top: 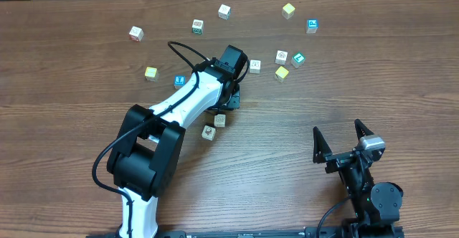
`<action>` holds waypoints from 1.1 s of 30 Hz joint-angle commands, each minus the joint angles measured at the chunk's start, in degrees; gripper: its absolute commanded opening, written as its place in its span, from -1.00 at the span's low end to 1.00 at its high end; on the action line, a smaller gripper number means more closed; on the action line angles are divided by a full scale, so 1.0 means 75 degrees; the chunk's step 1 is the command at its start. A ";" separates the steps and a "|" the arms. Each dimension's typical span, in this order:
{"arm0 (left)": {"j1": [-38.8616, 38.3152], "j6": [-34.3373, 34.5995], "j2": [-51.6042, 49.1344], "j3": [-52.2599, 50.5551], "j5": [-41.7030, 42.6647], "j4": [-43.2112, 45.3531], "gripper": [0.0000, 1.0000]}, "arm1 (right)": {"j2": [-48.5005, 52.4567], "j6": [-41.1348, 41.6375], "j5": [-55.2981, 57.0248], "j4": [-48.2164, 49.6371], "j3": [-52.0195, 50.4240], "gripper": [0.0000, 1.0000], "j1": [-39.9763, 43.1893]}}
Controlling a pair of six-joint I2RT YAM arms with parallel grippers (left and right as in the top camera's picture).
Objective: Form a circle
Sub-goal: 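Lower the 2 block onto the table and open the left gripper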
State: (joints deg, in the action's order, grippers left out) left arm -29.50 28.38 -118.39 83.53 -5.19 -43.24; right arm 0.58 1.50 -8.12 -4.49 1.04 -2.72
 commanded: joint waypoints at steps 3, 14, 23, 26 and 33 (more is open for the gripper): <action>0.0035 -0.0012 0.0143 -0.0029 -0.0009 -0.0163 -0.51 | -0.0055 0.0023 0.0047 0.0041 -0.0079 1.00 0.0015; 0.0029 -0.0009 0.0143 -0.0029 0.0501 -0.0536 -0.51 | -0.0055 0.0023 0.0050 0.0038 -0.0079 1.00 0.0015; 0.0029 -0.0003 0.0143 -0.0029 0.0504 -0.0691 -0.50 | -0.0055 0.0023 0.0050 0.0041 -0.0079 1.00 0.0015; 0.0029 -0.0003 0.0143 -0.0029 0.0501 -0.0691 -0.47 | -0.0055 0.0023 0.0050 0.0038 -0.0079 1.00 0.0015; 0.0029 -0.0012 0.0143 -0.0029 0.0493 -0.0597 -0.37 | -0.0055 0.0023 0.0047 0.0041 -0.0079 1.00 0.0015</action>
State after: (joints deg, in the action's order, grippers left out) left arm -29.50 28.38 -118.39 83.53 -2.13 -48.12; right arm 0.58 1.50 -8.10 -4.54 1.04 -2.72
